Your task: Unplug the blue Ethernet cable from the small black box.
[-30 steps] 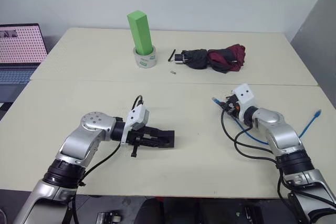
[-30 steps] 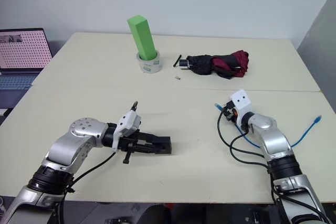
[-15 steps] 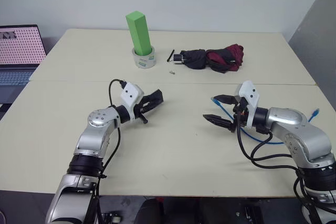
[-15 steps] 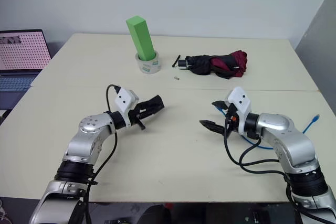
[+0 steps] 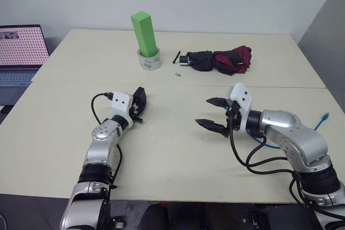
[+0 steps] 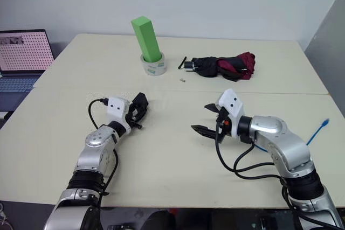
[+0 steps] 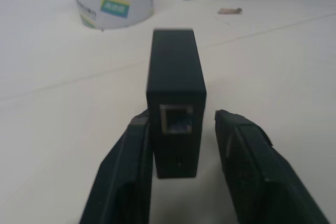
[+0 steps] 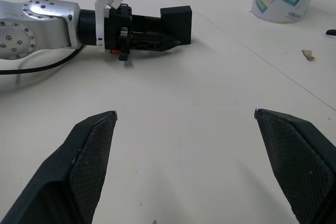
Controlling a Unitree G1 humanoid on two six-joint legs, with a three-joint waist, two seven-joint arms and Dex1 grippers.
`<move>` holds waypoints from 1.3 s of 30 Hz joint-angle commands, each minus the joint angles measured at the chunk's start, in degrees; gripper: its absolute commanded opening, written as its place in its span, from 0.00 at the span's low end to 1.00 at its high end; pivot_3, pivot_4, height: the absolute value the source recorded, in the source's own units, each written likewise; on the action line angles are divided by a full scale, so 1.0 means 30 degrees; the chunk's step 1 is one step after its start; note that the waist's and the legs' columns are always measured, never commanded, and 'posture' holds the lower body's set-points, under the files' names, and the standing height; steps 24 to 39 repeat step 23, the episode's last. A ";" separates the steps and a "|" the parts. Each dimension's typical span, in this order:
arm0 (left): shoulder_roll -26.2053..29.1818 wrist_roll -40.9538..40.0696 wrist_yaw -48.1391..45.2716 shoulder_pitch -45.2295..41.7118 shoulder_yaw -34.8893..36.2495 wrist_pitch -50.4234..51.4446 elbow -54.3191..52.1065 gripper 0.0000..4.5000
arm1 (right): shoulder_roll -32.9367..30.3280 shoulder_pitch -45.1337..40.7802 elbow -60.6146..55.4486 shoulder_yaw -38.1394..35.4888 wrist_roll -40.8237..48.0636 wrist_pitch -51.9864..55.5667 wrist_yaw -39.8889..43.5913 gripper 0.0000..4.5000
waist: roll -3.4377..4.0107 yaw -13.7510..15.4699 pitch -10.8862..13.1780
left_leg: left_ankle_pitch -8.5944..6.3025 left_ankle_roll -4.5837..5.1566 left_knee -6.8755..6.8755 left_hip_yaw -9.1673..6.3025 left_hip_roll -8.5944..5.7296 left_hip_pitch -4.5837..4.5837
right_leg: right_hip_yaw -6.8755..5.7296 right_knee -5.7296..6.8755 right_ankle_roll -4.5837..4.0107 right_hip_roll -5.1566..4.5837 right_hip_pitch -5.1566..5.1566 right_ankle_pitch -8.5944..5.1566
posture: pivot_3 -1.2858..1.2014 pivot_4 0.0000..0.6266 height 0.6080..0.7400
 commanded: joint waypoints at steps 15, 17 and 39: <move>0.3729 -0.0694 -0.1740 0.5649 0.0997 0.4642 -1.0162 0.97 | -0.0484 0.3243 -0.2300 -0.2576 0.0314 -0.0455 -0.1245 0.99 | 0.0002 -0.0015 0.0001 | -0.0002 0.0002 -0.0027 -0.0009 0.0008 0.0005 | 0.0003 -0.0010 0.0000 0.0000 0.0013 0.0000 | 0.52 0.24 1.00; 0.4990 -0.1473 -0.2876 0.5800 0.1546 0.5588 -1.1392 0.97 | -0.0994 0.4059 -0.2314 -0.3800 0.0579 -0.0474 -0.1066 0.99 | 0.0003 0.0026 -0.0003 | -0.0002 0.0003 -0.0019 -0.0018 0.0007 0.0003 | -0.0005 -0.0007 0.0000 0.0000 0.0014 0.0000 | 0.52 0.24 1.00; 0.7060 -0.3350 -0.5092 0.5377 0.2249 0.7536 -1.2906 0.97 | -0.2236 0.5473 -0.1902 -0.5628 0.0703 -0.0823 -0.0566 0.99 | -0.0028 0.0029 0.0010 | -0.0005 0.0006 -0.0031 -0.0041 -0.0006 0.0017 | -0.0027 -0.0048 0.0001 -0.0003 0.0063 0.0000 | 0.52 0.24 1.00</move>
